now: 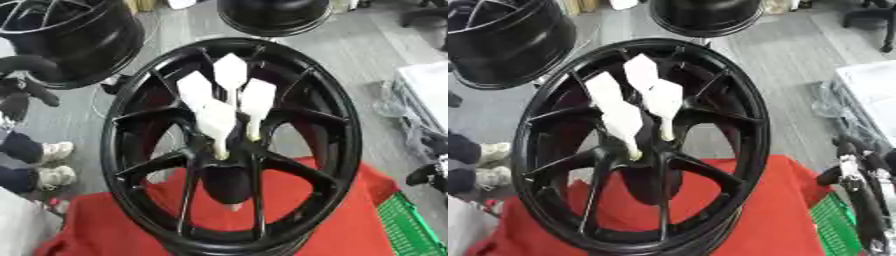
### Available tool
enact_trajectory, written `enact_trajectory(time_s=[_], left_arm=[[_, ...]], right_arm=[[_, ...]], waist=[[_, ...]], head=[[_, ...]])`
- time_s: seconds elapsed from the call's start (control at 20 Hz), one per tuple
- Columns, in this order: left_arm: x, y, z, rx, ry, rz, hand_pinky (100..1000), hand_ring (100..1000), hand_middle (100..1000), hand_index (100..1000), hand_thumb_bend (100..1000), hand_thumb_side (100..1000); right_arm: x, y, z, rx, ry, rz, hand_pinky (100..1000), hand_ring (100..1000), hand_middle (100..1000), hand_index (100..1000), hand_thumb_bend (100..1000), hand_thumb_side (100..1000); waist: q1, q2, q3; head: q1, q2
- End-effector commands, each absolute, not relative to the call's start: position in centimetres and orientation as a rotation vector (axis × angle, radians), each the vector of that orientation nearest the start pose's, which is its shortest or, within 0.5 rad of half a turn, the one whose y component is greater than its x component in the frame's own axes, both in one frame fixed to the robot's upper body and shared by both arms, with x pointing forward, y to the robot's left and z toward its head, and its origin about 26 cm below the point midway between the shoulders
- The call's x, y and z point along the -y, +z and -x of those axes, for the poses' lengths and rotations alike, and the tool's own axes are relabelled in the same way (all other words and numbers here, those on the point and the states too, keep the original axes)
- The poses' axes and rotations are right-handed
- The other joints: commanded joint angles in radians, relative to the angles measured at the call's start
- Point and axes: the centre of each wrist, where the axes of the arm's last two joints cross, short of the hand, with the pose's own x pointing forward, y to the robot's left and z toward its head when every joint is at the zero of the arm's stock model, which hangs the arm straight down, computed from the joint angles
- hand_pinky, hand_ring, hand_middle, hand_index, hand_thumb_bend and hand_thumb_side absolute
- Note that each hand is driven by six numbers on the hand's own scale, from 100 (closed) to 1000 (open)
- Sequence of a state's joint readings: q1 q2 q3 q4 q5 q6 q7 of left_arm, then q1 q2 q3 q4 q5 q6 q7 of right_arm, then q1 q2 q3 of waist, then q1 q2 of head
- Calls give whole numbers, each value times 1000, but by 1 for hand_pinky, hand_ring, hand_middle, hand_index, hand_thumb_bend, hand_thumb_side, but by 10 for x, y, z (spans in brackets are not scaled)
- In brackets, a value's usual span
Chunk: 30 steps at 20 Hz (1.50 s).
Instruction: Pull the pin out of the wheel hub.
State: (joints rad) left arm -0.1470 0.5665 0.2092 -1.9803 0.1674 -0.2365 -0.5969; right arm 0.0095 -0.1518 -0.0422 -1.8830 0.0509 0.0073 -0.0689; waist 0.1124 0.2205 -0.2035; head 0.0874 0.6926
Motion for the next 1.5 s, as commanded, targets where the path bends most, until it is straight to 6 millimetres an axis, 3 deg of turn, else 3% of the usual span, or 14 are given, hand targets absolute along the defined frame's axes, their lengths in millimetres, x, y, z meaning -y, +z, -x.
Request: enact_trajectory(time_s=[0.05, 0.4, 0.9, 1.5], left_arm=[[-345, 233, -280, 2086, -1353, -121, 697, 566, 790, 883, 288, 458], [-313, 275, -292, 1946, -1897, -194, 685, 545, 774, 868, 350, 467], [-332, 322, -293, 1752, -2245, -313, 689, 547, 776, 872, 441, 510], [-329, 316, -334, 1697, -2466, -396, 694, 538, 786, 880, 532, 468]], right_arm=[[281, 82, -266, 1882, 122, 258, 446, 434, 819, 856, 100, 707], [282, 79, -264, 1871, 115, 262, 446, 434, 819, 856, 100, 719], [277, 79, -265, 1872, 122, 236, 446, 434, 819, 856, 100, 754], [275, 79, -265, 1867, 133, 221, 446, 433, 819, 856, 100, 784]], waist=[[0, -22, -2], [-5, -26, 0], [-14, -16, -25], [-12, -15, -31]], head=[[5, 3], [-9, 0], [-11, -25], [-10, -37]])
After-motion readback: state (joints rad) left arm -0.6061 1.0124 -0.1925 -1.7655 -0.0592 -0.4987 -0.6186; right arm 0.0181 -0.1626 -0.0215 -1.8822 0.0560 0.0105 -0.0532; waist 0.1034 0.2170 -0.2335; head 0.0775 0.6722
